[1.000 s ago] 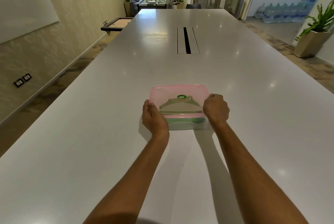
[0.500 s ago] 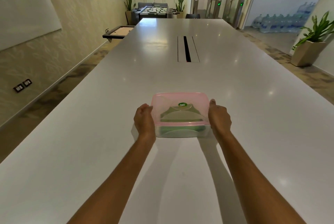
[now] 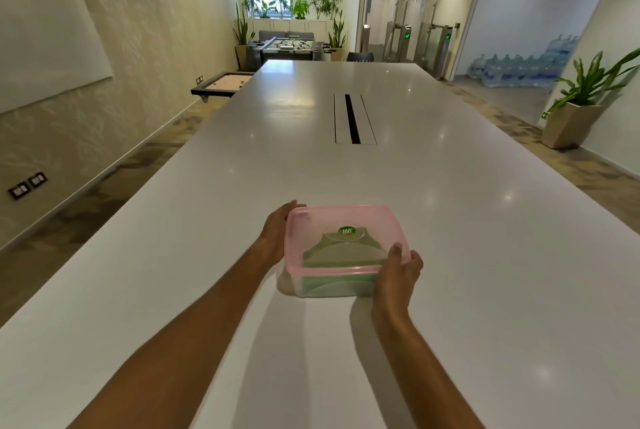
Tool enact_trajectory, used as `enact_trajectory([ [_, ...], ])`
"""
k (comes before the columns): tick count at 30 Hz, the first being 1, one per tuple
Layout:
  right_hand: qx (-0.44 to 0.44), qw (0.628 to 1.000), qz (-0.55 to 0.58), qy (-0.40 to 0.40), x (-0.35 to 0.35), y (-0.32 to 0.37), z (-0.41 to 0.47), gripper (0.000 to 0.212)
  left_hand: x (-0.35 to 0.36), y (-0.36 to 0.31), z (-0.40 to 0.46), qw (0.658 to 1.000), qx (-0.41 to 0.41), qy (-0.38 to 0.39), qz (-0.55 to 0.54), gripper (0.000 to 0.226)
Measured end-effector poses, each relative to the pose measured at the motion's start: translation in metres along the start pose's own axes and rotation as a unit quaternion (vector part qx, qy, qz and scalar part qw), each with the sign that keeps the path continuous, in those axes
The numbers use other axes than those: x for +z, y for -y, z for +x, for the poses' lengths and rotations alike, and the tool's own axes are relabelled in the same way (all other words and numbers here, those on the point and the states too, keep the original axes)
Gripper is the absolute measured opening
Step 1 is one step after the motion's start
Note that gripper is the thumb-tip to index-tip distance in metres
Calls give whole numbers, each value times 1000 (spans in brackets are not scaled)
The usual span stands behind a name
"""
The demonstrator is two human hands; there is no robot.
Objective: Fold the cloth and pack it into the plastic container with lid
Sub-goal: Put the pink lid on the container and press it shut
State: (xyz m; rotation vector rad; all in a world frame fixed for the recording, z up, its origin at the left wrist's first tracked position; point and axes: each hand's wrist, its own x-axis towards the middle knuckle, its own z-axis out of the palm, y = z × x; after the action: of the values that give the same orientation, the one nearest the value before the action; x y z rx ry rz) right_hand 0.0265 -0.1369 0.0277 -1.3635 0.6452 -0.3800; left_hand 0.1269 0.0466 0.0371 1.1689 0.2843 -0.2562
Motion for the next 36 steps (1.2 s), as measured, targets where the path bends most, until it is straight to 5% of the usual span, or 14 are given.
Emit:
enact_trajectory([
  [4, -8, 999, 33, -10, 16, 4, 8, 50, -5, -2, 7, 1000, 1, 5, 29, 44],
  [7, -23, 999, 41, 4, 31, 14, 20, 47, -8, -10, 11, 999, 43, 3, 28, 31],
  [19, -54, 980, 81, 176, 142, 62, 106, 15, -36, -58, 34, 990, 127, -50, 16, 30],
  [27, -4, 953, 93, 287, 202, 43, 149, 42, -34, -51, 42, 973, 190, -130, -20, 34],
  [36, 37, 936, 103, 334, 232, 22, 182, 46, -36, -31, 64, 963, 189, -190, 6, 41],
])
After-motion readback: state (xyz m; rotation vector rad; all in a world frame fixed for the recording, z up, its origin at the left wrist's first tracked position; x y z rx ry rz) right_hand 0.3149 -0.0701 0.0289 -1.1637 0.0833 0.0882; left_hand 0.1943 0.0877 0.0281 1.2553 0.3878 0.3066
